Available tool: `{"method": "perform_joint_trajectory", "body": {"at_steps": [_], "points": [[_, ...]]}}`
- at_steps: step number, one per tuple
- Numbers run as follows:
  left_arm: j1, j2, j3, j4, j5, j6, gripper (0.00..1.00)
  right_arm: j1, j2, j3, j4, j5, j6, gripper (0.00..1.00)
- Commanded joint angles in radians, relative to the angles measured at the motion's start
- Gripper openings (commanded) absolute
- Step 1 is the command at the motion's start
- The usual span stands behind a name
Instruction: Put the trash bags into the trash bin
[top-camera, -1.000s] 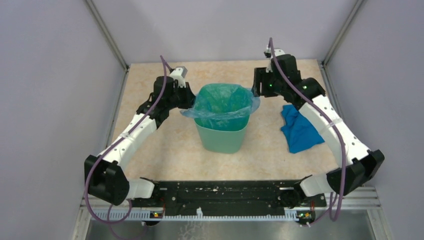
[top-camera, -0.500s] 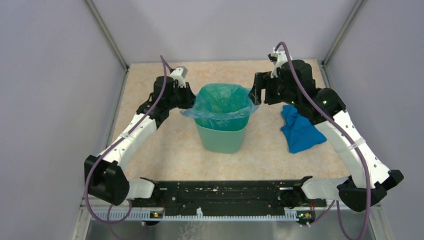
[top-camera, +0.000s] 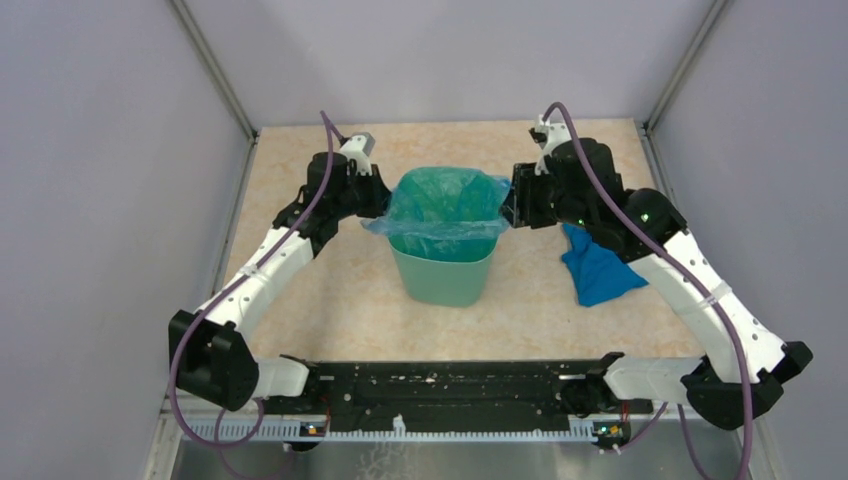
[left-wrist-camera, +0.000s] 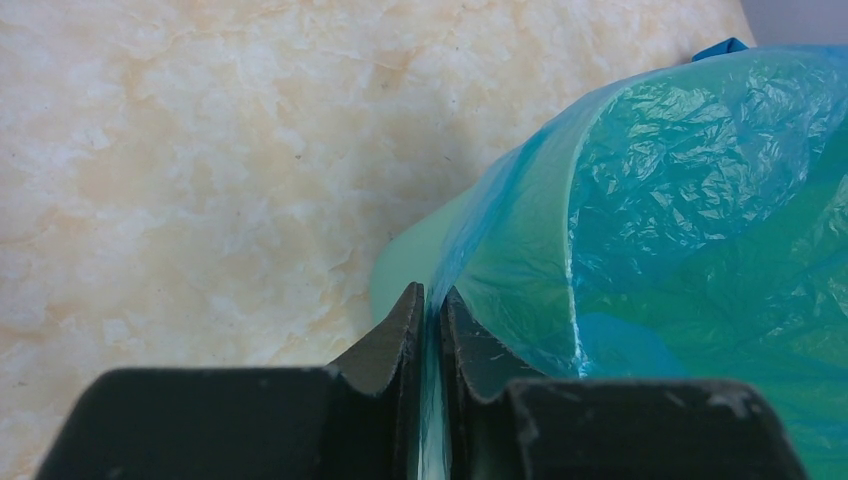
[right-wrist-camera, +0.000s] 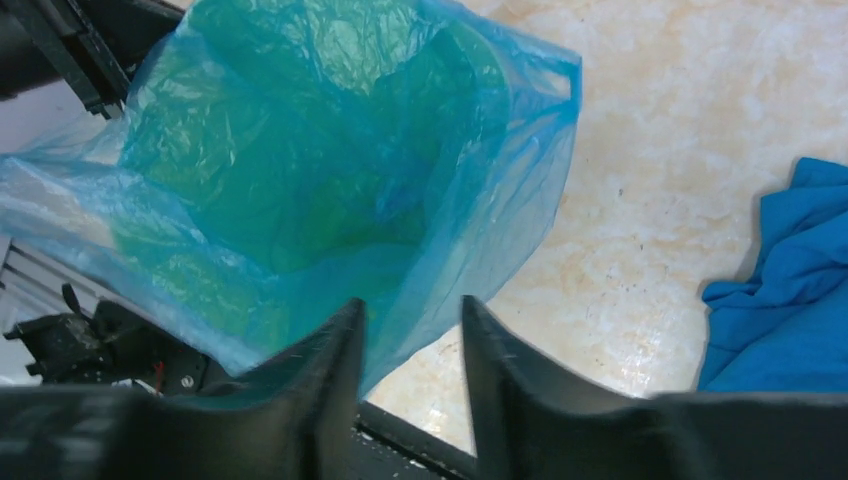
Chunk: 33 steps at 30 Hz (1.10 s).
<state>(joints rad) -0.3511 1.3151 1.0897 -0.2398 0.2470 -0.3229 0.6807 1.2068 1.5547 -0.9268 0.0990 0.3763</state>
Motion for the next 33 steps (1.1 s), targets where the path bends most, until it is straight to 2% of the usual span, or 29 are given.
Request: {"method": "perform_joint_trajectory", "body": {"at_steps": [1, 5, 12, 23, 33], "points": [[0.003, -0.033, 0.01, 0.03, 0.02, 0.003, 0.16, 0.02, -0.075, -0.043, 0.033, -0.053, 0.047, 0.33], [0.003, -0.038, 0.009, 0.025, 0.021, -0.001, 0.15, 0.029, -0.11, -0.084, 0.04, -0.071, 0.072, 0.15], [0.003, -0.053, -0.011, 0.022, 0.021, -0.022, 0.09, 0.032, -0.183, -0.203, 0.075, -0.118, 0.115, 0.0], [0.003, -0.068, -0.097, 0.059, -0.007, -0.055, 0.0, 0.041, -0.252, -0.433, 0.159, -0.111, 0.158, 0.0], [0.003, -0.047, -0.155, 0.098, -0.008, -0.098, 0.0, 0.041, -0.29, -0.569, 0.236, -0.026, 0.176, 0.0]]}}
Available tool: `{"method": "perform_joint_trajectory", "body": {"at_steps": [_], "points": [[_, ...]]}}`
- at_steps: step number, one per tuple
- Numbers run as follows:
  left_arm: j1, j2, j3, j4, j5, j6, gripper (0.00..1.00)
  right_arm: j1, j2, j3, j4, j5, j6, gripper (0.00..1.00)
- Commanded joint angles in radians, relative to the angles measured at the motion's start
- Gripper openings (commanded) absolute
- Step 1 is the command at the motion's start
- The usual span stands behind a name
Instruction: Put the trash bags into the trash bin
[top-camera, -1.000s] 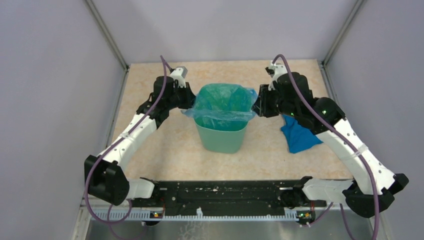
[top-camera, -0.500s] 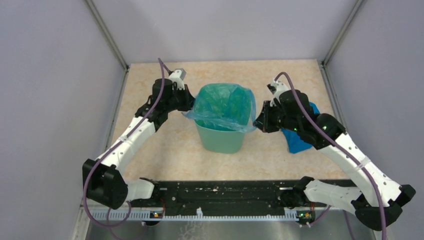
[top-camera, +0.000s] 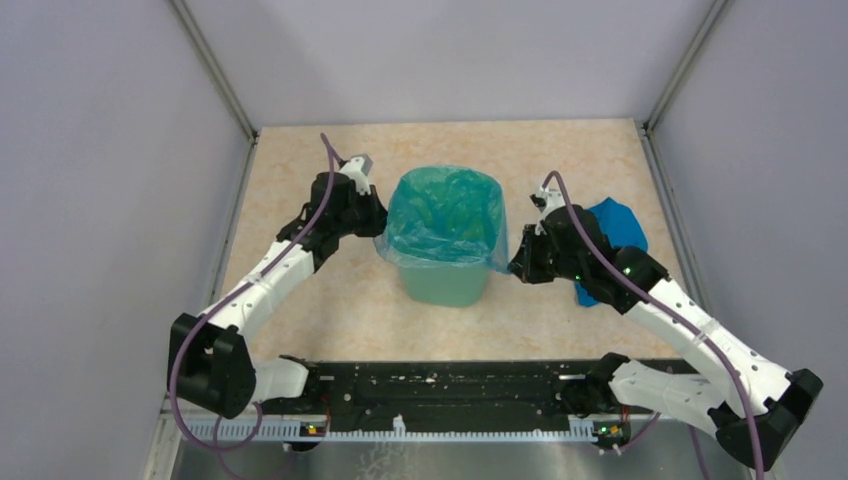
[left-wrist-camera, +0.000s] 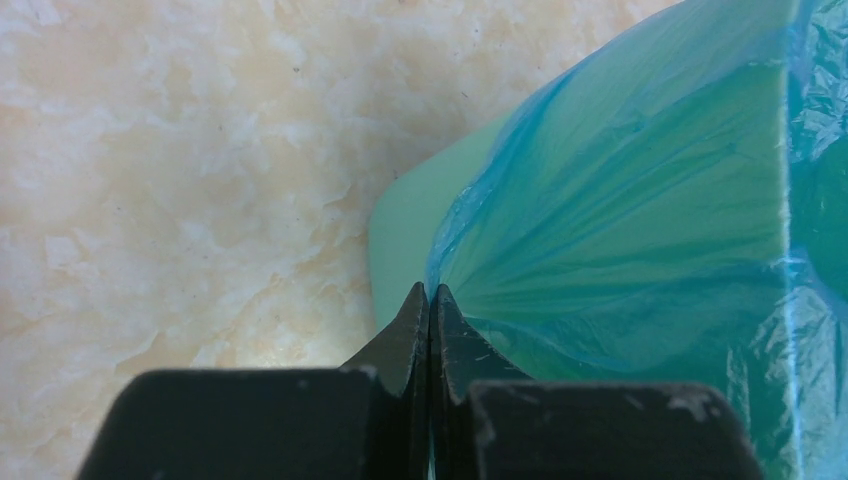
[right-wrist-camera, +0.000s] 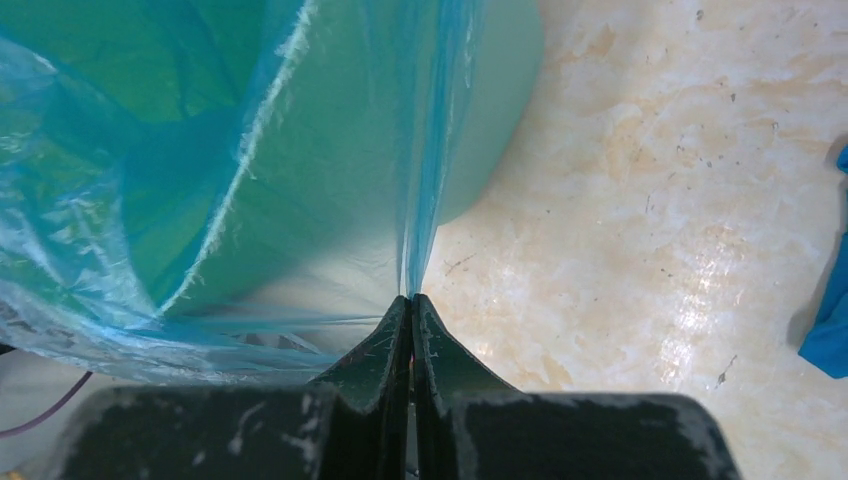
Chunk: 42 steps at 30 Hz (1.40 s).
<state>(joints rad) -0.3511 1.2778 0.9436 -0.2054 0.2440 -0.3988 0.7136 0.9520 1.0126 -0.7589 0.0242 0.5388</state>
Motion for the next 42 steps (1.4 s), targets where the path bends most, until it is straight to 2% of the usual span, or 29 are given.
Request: {"method": "perform_joint_trajectory", "body": {"at_steps": [1, 23, 32, 39, 42], "points": [[0.003, -0.002, -0.011, 0.064, 0.0, -0.027, 0.0, 0.009, -0.04, -0.041, 0.074, 0.057, 0.011, 0.0], [0.003, 0.145, 0.036, 0.024, -0.052, -0.07, 0.0, 0.008, -0.003, -0.215, 0.209, 0.17, 0.034, 0.0], [0.003, 0.065, -0.016, 0.017, -0.086, -0.043, 0.0, 0.008, -0.055, -0.245, 0.2, 0.17, 0.044, 0.0], [0.003, -0.001, -0.087, 0.064, -0.11, -0.136, 0.0, 0.009, -0.041, -0.292, 0.248, 0.17, 0.056, 0.0], [0.003, -0.032, -0.106, 0.066, -0.146, -0.126, 0.0, 0.009, -0.025, -0.301, 0.277, 0.163, 0.06, 0.0]]}}
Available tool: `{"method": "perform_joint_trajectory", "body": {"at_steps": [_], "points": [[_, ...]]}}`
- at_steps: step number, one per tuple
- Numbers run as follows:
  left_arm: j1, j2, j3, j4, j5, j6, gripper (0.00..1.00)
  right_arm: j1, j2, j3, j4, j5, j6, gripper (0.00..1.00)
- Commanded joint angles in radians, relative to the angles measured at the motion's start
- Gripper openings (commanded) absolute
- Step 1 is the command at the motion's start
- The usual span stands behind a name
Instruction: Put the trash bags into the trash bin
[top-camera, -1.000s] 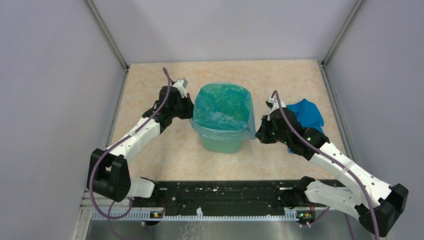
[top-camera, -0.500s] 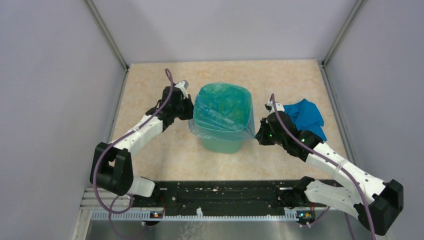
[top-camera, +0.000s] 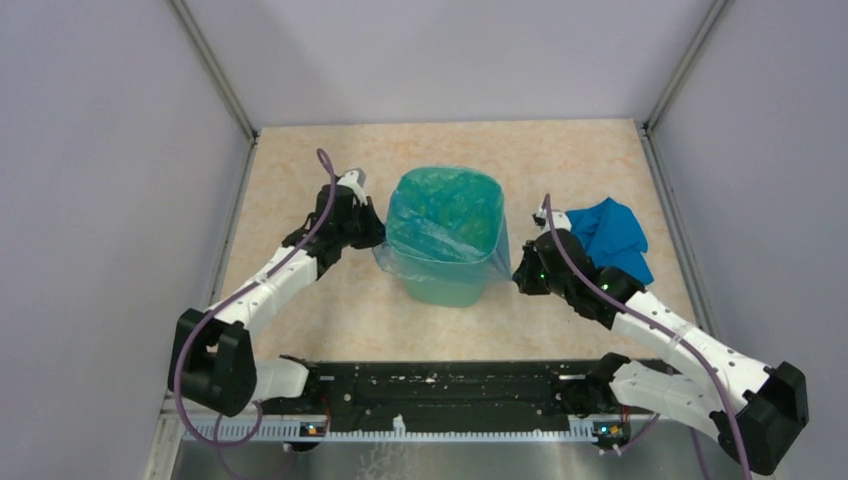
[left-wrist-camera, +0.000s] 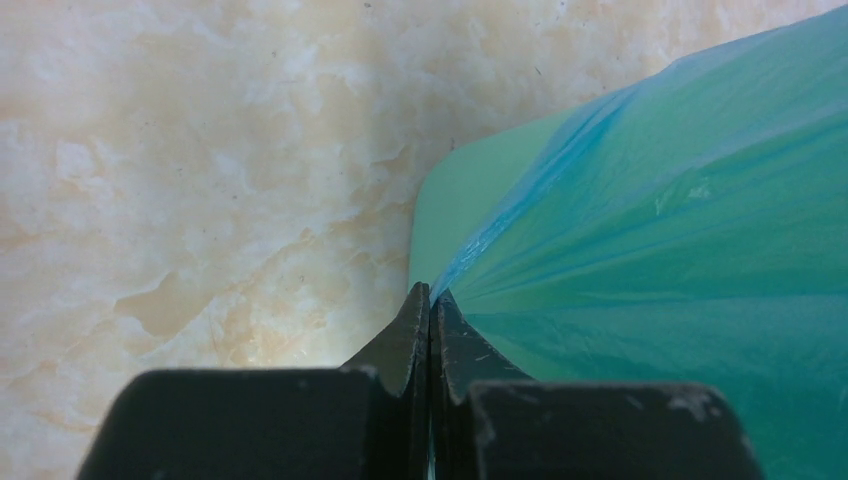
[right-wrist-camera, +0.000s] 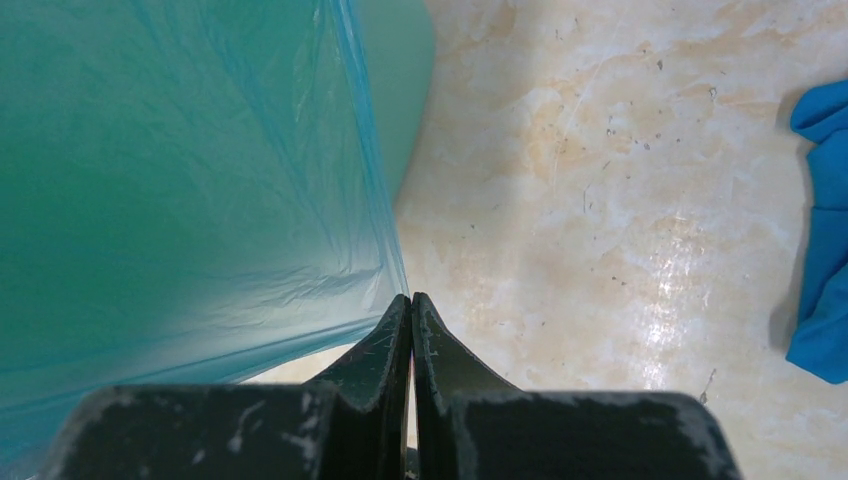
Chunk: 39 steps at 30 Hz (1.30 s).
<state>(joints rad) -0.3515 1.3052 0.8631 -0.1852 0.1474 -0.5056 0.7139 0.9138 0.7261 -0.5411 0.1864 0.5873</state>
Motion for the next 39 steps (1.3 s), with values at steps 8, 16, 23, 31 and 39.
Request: {"method": "perform_joint_trajectory", "body": {"at_steps": [8, 16, 23, 31, 39], "points": [[0.004, -0.154, -0.089, 0.035, -0.129, -0.03, 0.02, 0.006, 0.08, -0.011, 0.102, 0.032, 0.009, 0.0], [0.017, -0.168, -0.008, -0.05, -0.057, 0.021, 0.31, -0.001, 0.101, -0.001, 0.109, 0.025, 0.005, 0.0], [0.078, -0.224, 0.065, -0.245, -0.011, -0.018, 0.52, -0.002, 0.041, 0.008, 0.101, -0.009, 0.006, 0.0], [0.135, -0.327, -0.006, -0.328, 0.144, -0.1, 0.63, -0.002, 0.016, 0.026, 0.098, -0.041, 0.029, 0.0], [0.167, -0.446, -0.2, -0.144, 0.35, -0.362, 0.62, -0.002, -0.001, 0.017, 0.116, -0.068, 0.055, 0.0]]}}
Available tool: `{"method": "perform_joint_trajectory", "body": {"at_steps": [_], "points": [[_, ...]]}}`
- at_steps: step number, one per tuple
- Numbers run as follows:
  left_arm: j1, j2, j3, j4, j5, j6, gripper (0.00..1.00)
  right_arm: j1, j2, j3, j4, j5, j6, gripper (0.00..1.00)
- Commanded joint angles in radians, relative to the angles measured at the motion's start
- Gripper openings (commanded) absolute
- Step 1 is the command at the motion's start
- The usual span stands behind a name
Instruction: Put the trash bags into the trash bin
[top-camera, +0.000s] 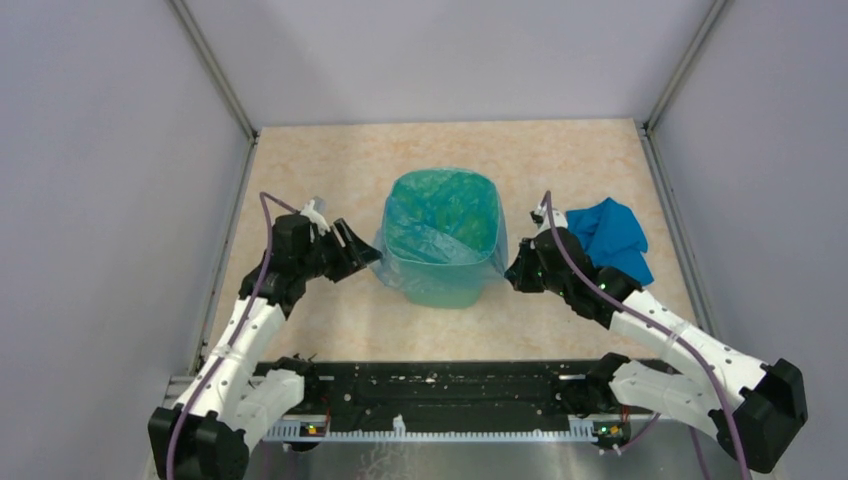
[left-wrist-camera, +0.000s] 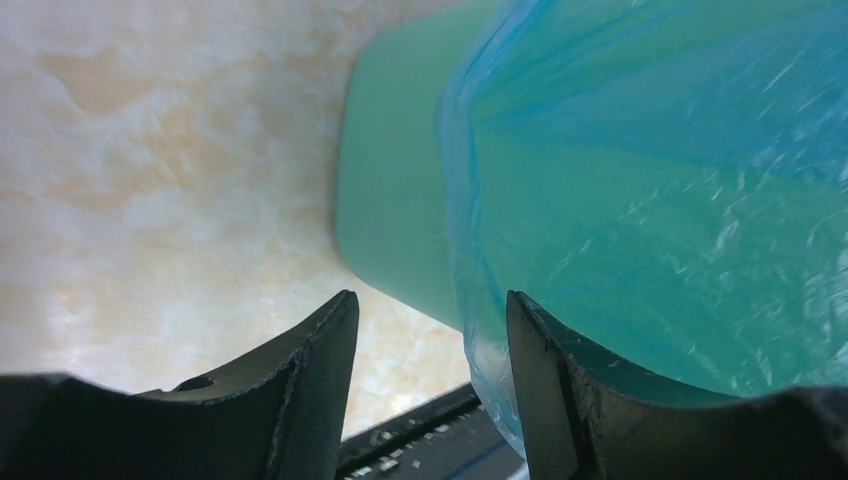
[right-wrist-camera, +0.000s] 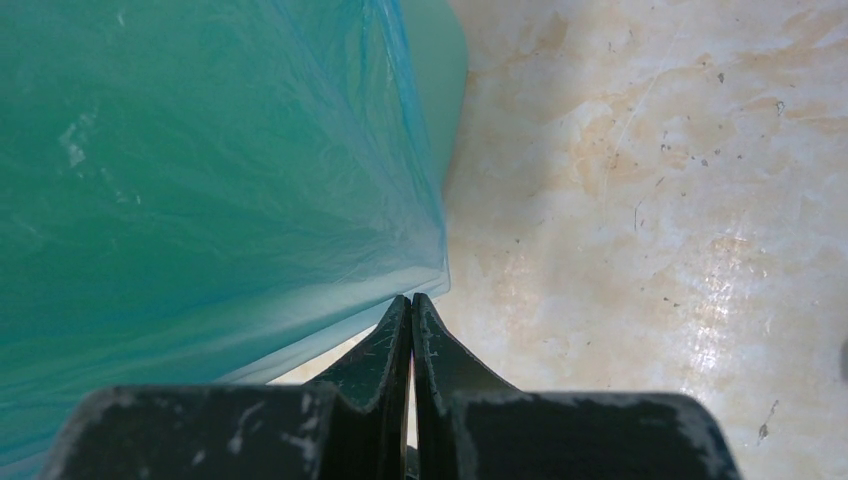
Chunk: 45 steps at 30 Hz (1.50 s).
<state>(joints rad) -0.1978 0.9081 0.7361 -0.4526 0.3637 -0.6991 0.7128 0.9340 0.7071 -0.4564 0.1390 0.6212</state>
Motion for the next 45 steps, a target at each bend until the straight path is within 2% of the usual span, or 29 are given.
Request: {"method": "perform_joint_trajectory", "body": {"at_steps": [1, 5, 9, 15, 17, 19, 21, 24, 26, 27, 38, 42, 45], "points": [[0.016, -0.062, -0.097, 0.156, 0.146, -0.207, 0.62, 0.0, -0.021, 0.034, 0.033, -0.021, 0.023, 0.0], [0.02, -0.095, -0.189, 0.284, 0.178, -0.347, 0.55, 0.0, -0.024, 0.025, 0.038, -0.028, 0.031, 0.0], [0.026, -0.115, -0.262, 0.383, 0.195, -0.476, 0.54, 0.0, -0.029, 0.019, 0.041, -0.031, 0.039, 0.0], [0.035, -0.171, -0.304, 0.41, 0.147, -0.581, 0.52, 0.0, -0.032, 0.016, 0.038, -0.026, 0.044, 0.0], [0.037, -0.174, -0.305, 0.419, 0.136, -0.593, 0.47, 0.0, -0.033, 0.016, 0.033, -0.026, 0.049, 0.0], [0.038, -0.168, -0.304, 0.428, 0.129, -0.595, 0.38, 0.0, -0.041, 0.017, 0.024, -0.022, 0.053, 0.01], [0.038, -0.157, -0.302, 0.429, 0.125, -0.582, 0.27, -0.001, -0.06, 0.012, 0.014, -0.015, 0.053, 0.17], [0.04, -0.142, -0.302, 0.416, 0.125, -0.549, 0.12, 0.0, -0.096, -0.009, 0.019, -0.004, 0.048, 0.46], [0.04, -0.132, -0.301, 0.401, 0.118, -0.517, 0.04, -0.001, -0.116, -0.037, 0.038, -0.003, 0.05, 0.59], [0.04, -0.127, -0.297, 0.393, 0.113, -0.499, 0.01, -0.002, -0.122, -0.054, 0.053, -0.004, 0.058, 0.61], [0.041, 0.018, -0.253, 0.335, 0.112, -0.275, 0.0, -0.135, -0.192, -0.309, 0.409, -0.229, 0.211, 0.59], [0.041, 0.049, -0.245, 0.336, 0.091, -0.225, 0.0, -0.144, -0.214, -0.296, 0.356, -0.203, 0.22, 0.57], [0.041, 0.08, -0.236, 0.334, 0.075, -0.196, 0.0, -0.143, -0.231, -0.213, 0.241, -0.159, 0.169, 0.57]]}}
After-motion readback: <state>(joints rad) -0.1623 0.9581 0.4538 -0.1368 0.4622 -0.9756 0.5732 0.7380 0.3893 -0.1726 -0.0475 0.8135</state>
